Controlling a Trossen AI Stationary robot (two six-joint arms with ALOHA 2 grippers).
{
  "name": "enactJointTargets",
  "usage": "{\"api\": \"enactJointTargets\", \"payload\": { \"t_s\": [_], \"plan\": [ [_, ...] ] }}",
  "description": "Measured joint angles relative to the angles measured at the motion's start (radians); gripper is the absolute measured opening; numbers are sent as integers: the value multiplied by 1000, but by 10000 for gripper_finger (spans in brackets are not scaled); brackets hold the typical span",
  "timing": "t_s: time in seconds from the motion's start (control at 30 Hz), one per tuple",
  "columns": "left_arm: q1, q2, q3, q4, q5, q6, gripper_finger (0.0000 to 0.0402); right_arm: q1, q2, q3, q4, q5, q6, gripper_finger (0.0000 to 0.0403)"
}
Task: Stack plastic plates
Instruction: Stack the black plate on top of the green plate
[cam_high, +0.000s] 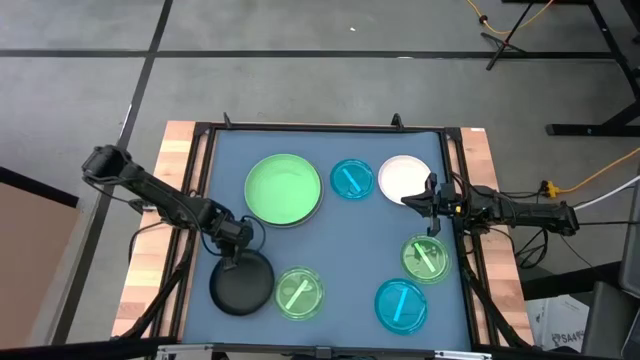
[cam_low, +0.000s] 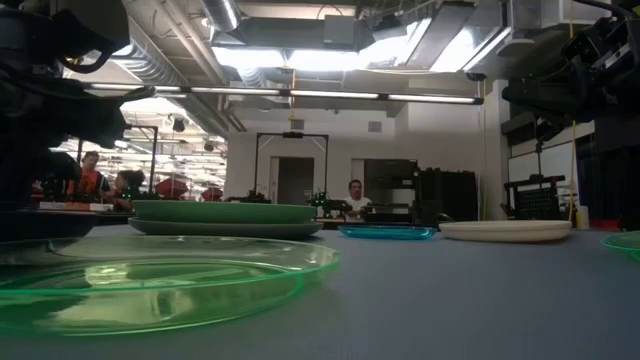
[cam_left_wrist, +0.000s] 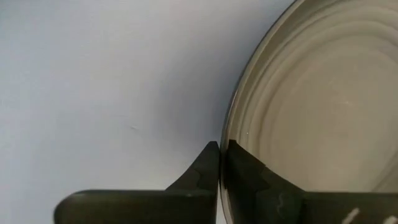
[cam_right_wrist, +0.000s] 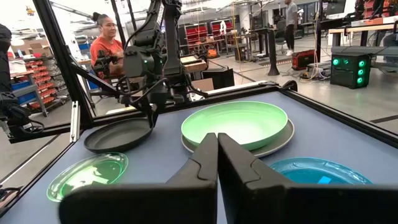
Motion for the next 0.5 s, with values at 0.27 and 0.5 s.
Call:
{"api": "enactJointTargets", "payload": {
  "t_s": [0.27, 0.5],
  "plan": [
    [1, 3, 66, -26, 2, 33, 7, 0, 0, 0, 0, 0, 0, 0],
    [1, 3, 118, -26, 3, 33, 7, 0, 0, 0, 0, 0, 0, 0]
  ]
}}
